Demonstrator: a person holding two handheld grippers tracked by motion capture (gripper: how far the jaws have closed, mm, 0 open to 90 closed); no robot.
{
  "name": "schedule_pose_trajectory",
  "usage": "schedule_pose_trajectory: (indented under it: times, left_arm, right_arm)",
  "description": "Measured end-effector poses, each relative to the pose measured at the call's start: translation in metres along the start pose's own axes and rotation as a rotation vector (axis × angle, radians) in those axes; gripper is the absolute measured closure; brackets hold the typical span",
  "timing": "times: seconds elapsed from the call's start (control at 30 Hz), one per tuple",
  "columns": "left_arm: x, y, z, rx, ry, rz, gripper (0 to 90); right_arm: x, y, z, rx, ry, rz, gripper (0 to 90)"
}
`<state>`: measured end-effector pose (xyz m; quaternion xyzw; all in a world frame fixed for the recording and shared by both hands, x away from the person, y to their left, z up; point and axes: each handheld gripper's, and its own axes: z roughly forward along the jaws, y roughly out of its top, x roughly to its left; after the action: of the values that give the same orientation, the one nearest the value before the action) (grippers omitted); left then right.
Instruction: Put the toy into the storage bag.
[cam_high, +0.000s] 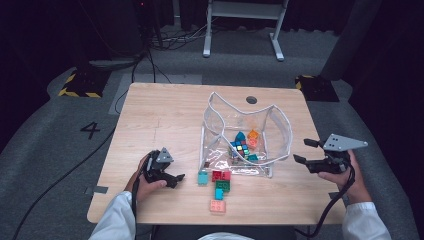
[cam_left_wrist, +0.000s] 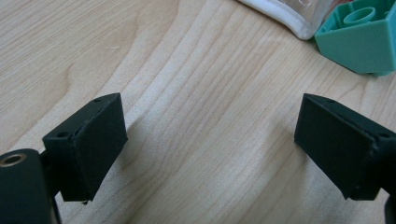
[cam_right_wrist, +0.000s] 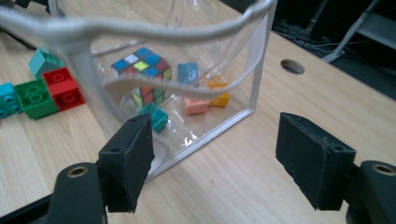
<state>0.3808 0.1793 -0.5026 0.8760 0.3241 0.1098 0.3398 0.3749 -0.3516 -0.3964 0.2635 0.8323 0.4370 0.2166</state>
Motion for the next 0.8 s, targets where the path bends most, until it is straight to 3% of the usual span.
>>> schedule_pose_trajectory:
  times: [0.27, 0.43, 0.5, 0.67, 0.8]
  left_arm:
    - [0.0, 0.0, 0.0, 0.001, 0.001, 0.0, 9.3]
    - [0.0, 0.0, 0.0, 0.0, 0.001, -0.001, 9.2]
    - [0.0, 0.0, 0.0, 0.001, 0.001, 0.0, 9.3]
    - [0.0, 0.0, 0.0, 0.001, 0.001, 0.0, 9.3]
    - [0.0, 0.0, 0.0, 0.001, 0.001, 0.0, 9.2]
  right_arm:
    - [0.019, -0.035, 0.011, 0.034, 0.031, 0.041, 30.5]
    - [0.032, -0.052, 0.018, 0.046, 0.078, 0.06, 31.4]
    - [0.039, -0.057, 0.022, 0.044, 0.082, 0.049, 32.7]
    - [0.054, -0.065, 0.032, 0.064, 0.157, 0.036, 34.6]
    - [0.07, -0.063, 0.039, 0.082, 0.221, -0.033, 36.1]
